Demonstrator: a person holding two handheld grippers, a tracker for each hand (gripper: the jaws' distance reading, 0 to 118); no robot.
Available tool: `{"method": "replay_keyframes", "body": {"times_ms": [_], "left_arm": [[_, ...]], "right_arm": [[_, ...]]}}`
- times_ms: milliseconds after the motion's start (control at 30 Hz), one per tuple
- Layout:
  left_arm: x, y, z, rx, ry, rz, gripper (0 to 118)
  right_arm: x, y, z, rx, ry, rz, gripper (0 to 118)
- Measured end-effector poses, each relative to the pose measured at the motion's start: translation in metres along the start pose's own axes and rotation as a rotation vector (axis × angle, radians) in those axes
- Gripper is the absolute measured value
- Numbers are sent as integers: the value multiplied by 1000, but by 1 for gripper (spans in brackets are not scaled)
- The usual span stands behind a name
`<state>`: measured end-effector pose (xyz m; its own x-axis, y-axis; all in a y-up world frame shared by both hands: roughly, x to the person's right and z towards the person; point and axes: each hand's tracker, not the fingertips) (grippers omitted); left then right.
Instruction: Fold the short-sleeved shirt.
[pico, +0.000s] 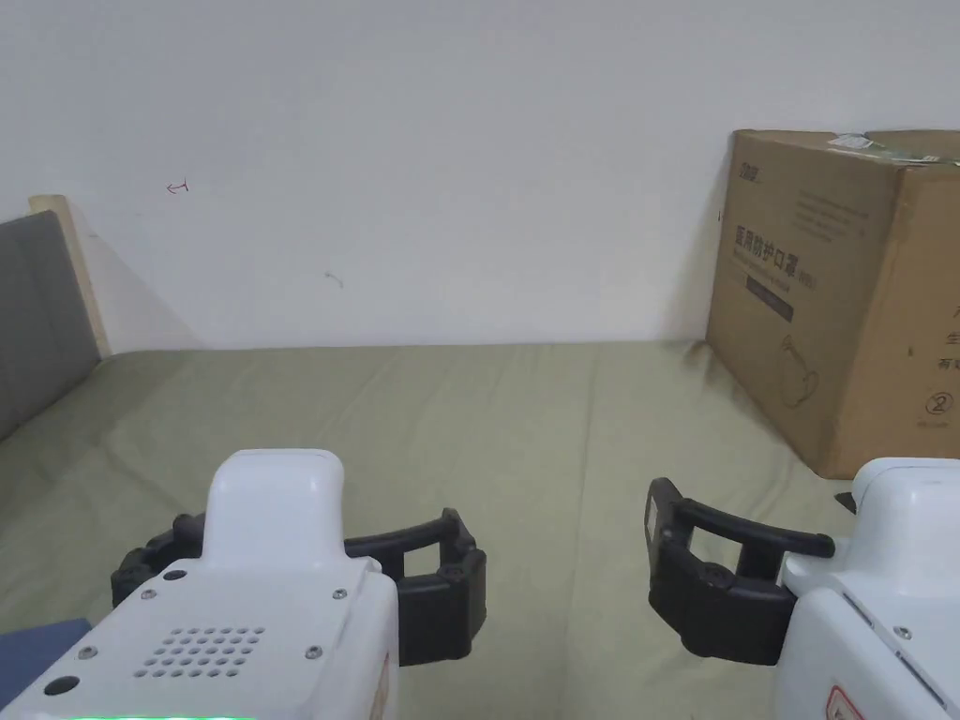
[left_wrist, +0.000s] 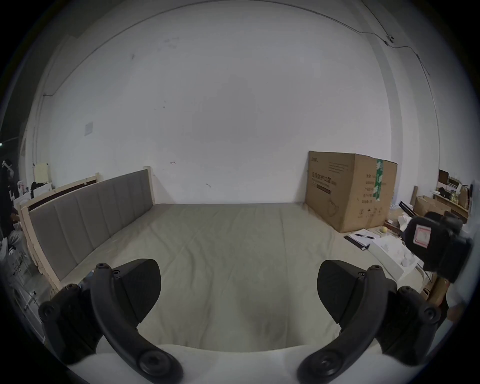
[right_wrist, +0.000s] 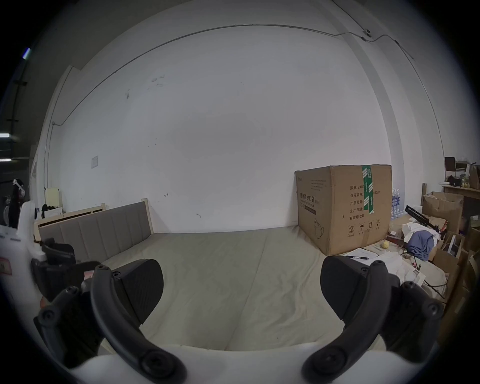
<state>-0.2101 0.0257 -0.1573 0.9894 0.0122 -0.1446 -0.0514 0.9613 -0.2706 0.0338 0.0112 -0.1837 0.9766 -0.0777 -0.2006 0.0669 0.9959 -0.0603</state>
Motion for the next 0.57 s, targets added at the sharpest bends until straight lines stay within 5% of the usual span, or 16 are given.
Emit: {"method": "replay_keyframes", "body": {"times_ms": [267,433,567], "left_arm": [[-13,9,-2,-149,-99,190,118],[-8,12,2,-44,56,58,118],[-7,13,6,-6,47,65,118]], "right_arm": [[4,-1,-2,-8,-4,-8,118],[4,0,-4,-15,10,-26,118],[-1,-1,-4,-11,5,-2,118]]}}
